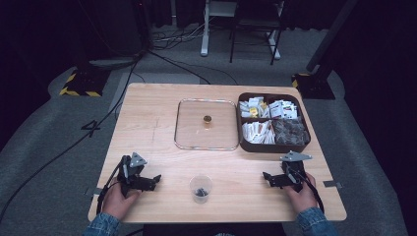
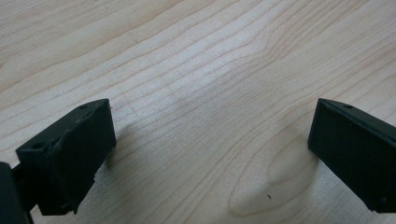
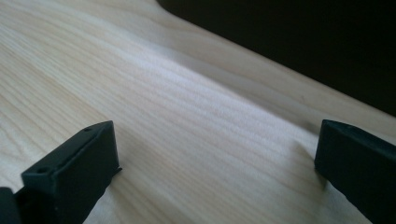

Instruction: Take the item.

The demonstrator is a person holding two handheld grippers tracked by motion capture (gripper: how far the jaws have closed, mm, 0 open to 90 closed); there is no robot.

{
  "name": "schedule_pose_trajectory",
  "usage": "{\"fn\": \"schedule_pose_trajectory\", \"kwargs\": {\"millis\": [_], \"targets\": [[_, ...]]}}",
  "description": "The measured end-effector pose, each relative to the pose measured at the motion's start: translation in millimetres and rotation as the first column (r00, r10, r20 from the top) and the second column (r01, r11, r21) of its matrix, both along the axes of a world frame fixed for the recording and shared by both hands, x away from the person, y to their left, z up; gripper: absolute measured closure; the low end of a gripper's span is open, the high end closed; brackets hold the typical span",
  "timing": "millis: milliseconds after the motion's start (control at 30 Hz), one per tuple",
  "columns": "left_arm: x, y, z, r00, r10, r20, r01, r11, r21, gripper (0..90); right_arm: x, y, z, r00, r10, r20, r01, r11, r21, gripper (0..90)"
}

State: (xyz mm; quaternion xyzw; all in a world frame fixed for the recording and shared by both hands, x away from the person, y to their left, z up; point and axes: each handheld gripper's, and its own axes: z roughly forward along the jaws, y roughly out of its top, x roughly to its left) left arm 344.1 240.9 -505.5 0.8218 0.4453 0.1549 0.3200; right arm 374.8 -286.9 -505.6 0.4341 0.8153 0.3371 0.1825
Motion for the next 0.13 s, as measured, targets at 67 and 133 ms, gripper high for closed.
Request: {"fn": "schedule_pose_trajectory", "kwargs": {"millis": [67, 133], "targets": [[0.0, 0.0, 0.0, 1.0000, 0.000, 0.000, 0.000, 1.0000, 0.000, 1.2, -0.2, 0.1, 0.0, 1.0000, -0.002, 0.000, 0.002, 1.0000, 0.000, 0.0], [0.1, 0.0, 0.0, 1.0000, -0.001, 0.000, 0.001, 1.0000, 0.000, 1.2, -0.3, 0.1, 0.0, 1.0000, -0.004, 0.000, 0.004, 1.0000, 0.000, 0.0]]}}
